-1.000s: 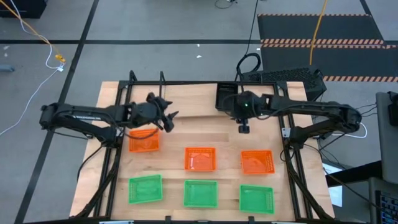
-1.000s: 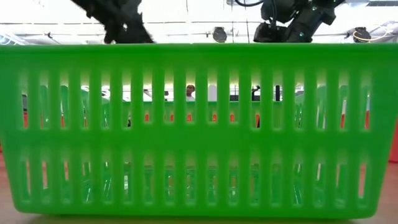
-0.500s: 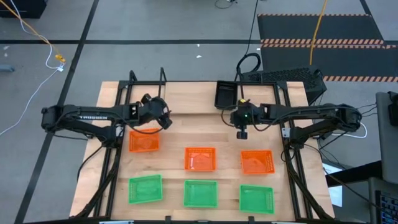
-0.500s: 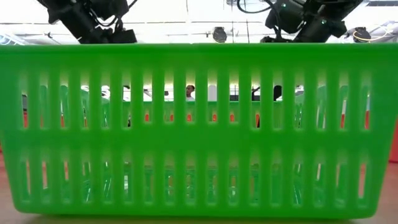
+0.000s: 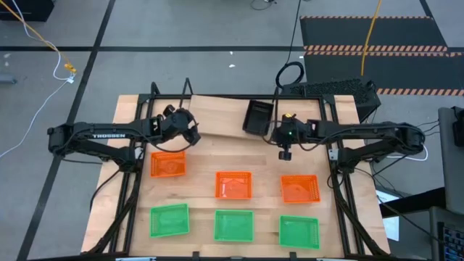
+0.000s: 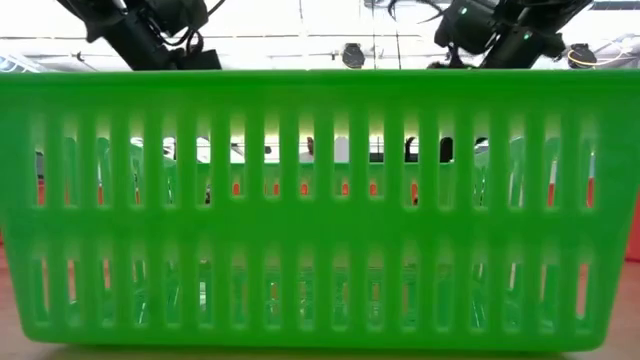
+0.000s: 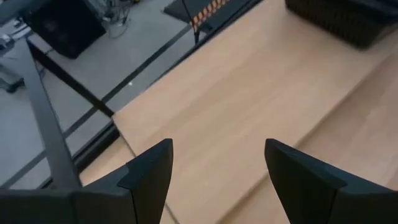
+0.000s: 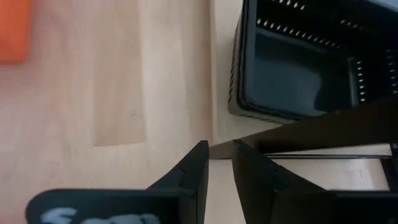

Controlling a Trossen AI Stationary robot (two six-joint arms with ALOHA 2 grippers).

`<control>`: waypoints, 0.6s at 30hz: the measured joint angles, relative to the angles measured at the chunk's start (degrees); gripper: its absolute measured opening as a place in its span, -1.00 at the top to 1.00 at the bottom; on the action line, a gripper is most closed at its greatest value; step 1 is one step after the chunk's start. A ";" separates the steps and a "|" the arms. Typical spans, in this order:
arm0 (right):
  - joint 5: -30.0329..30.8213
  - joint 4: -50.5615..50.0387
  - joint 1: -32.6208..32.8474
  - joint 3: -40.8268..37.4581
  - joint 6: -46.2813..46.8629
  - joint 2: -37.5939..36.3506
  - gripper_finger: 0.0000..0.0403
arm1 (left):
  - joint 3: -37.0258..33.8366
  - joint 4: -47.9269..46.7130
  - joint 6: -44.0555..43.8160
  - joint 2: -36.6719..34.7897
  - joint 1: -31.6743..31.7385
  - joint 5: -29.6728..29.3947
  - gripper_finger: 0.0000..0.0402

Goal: Stack baskets on shelf by color
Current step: Adjust the shelf

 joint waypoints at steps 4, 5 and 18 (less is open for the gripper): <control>-1.54 -2.18 2.56 -0.01 1.58 -3.86 0.69 | 0.00 4.04 1.92 -0.03 -1.62 0.17 -0.27; -2.65 -1.88 3.35 0.00 1.84 -4.80 0.69 | 0.00 5.12 2.64 -0.03 -2.00 0.39 -0.27; 2.58 7.13 5.31 0.02 0.77 1.16 0.68 | 0.00 12.99 6.90 -0.03 -6.01 5.22 -0.27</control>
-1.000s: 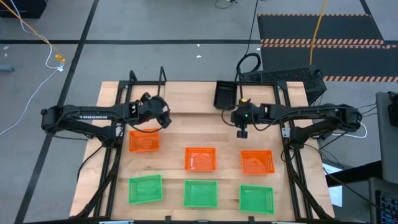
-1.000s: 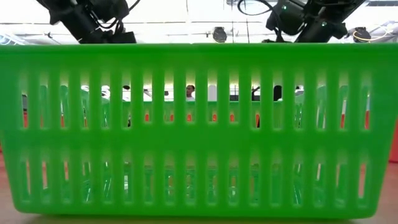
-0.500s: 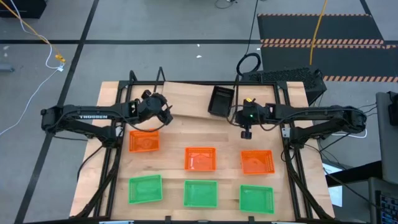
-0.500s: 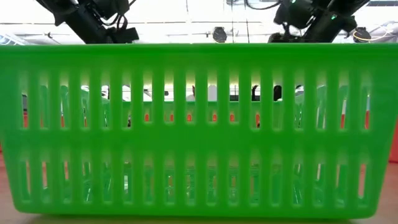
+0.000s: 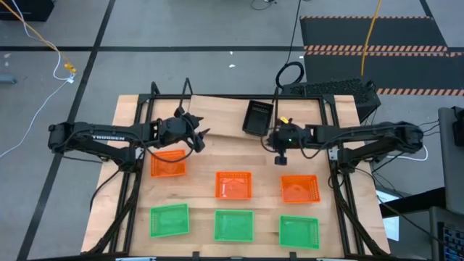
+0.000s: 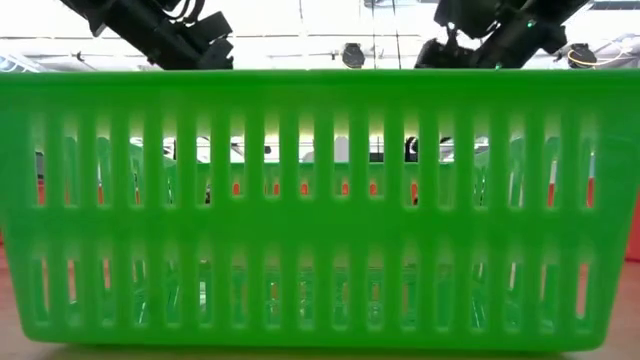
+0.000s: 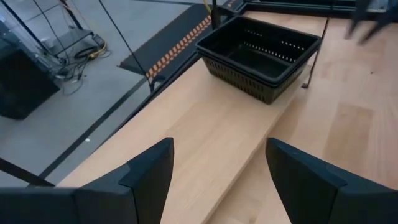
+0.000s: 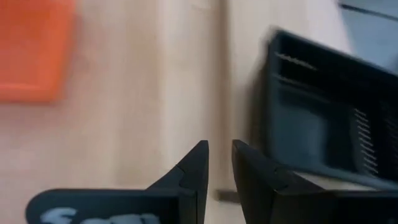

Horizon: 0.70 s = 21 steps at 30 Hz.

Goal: Stack baskets on shelf by color
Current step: Adjust the shelf

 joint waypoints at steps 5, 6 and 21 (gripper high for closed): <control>4.93 -3.23 -1.81 0.00 -0.54 -1.07 0.68 | 0.00 -0.21 0.25 0.00 -0.31 0.01 -0.27; 4.95 -3.61 -2.19 0.00 -0.54 -1.72 0.68 | 0.00 -0.24 0.61 0.00 -0.31 0.01 -0.27; 5.00 -4.81 -10.28 0.00 -4.41 -5.47 0.68 | 0.00 -0.39 1.26 0.00 -0.31 -0.33 -0.27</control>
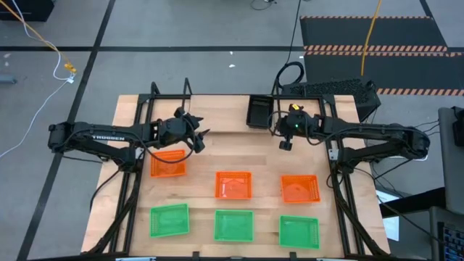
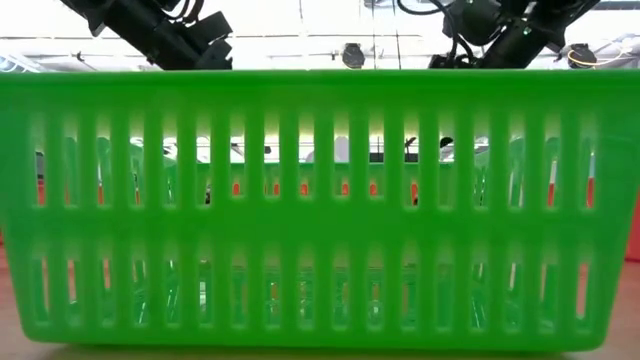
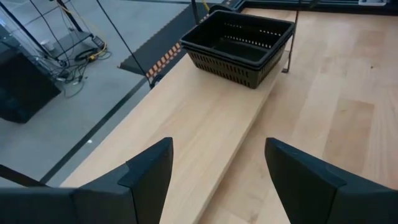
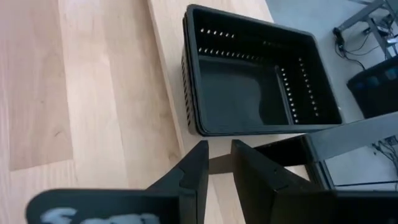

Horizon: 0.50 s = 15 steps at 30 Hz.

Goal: Stack baskets on shelf by color
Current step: Adjust the shelf, then put the bottom left orange bin on the shelf

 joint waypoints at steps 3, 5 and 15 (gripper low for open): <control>-2.53 0.57 0.39 0.00 0.80 -0.61 0.68 | 0.00 -0.01 0.07 0.00 0.00 -0.09 -0.27; -7.36 3.67 2.13 0.02 2.23 -0.69 0.68 | 0.00 0.00 0.34 0.00 0.00 -0.11 -0.27; -10.60 12.53 15.75 0.15 0.28 2.96 0.45 | 0.02 2.32 0.26 0.00 -2.08 -0.25 -0.27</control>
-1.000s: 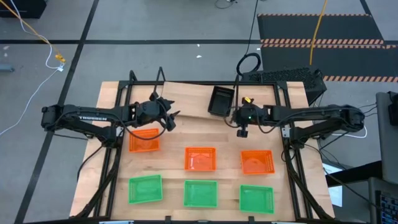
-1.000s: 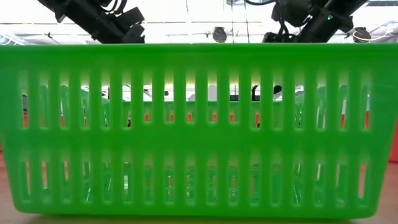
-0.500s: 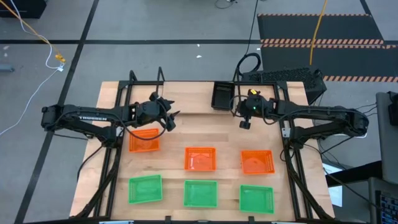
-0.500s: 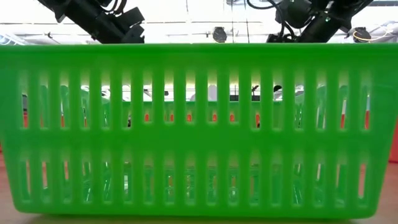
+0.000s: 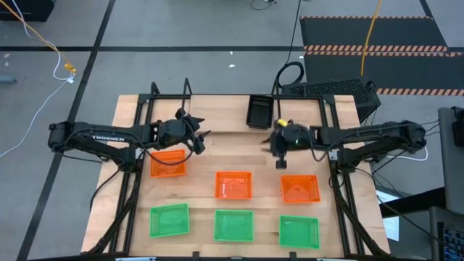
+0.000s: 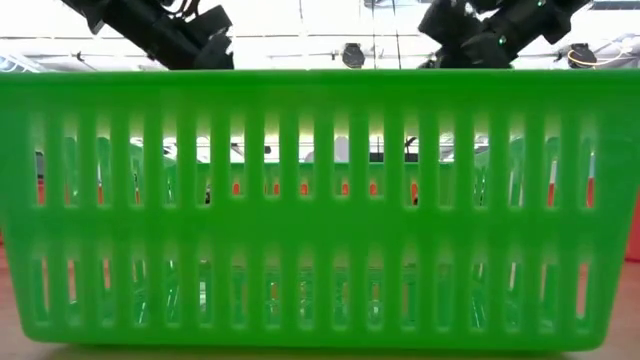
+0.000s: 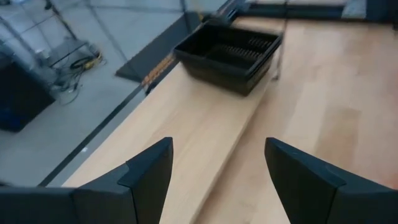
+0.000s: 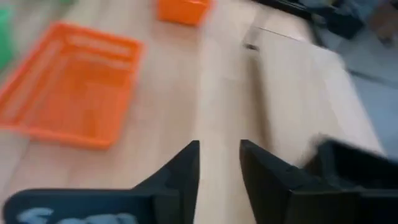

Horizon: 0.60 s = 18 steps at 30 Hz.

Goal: Stack baskets on shelf by color
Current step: Put the bottom left orange bin on the shelf

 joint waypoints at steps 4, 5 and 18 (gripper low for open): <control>-0.52 2.01 5.56 0.25 -6.76 5.68 0.26 | 0.02 4.69 2.99 -0.02 -3.97 -0.15 -0.27; -1.37 1.98 6.59 0.67 -9.99 7.53 0.23 | 0.02 5.61 4.37 -0.02 -4.93 -0.40 -0.27; -4.52 1.94 12.88 8.45 -38.90 28.43 0.26 | 0.04 4.93 8.70 -0.02 -8.85 -5.24 -0.27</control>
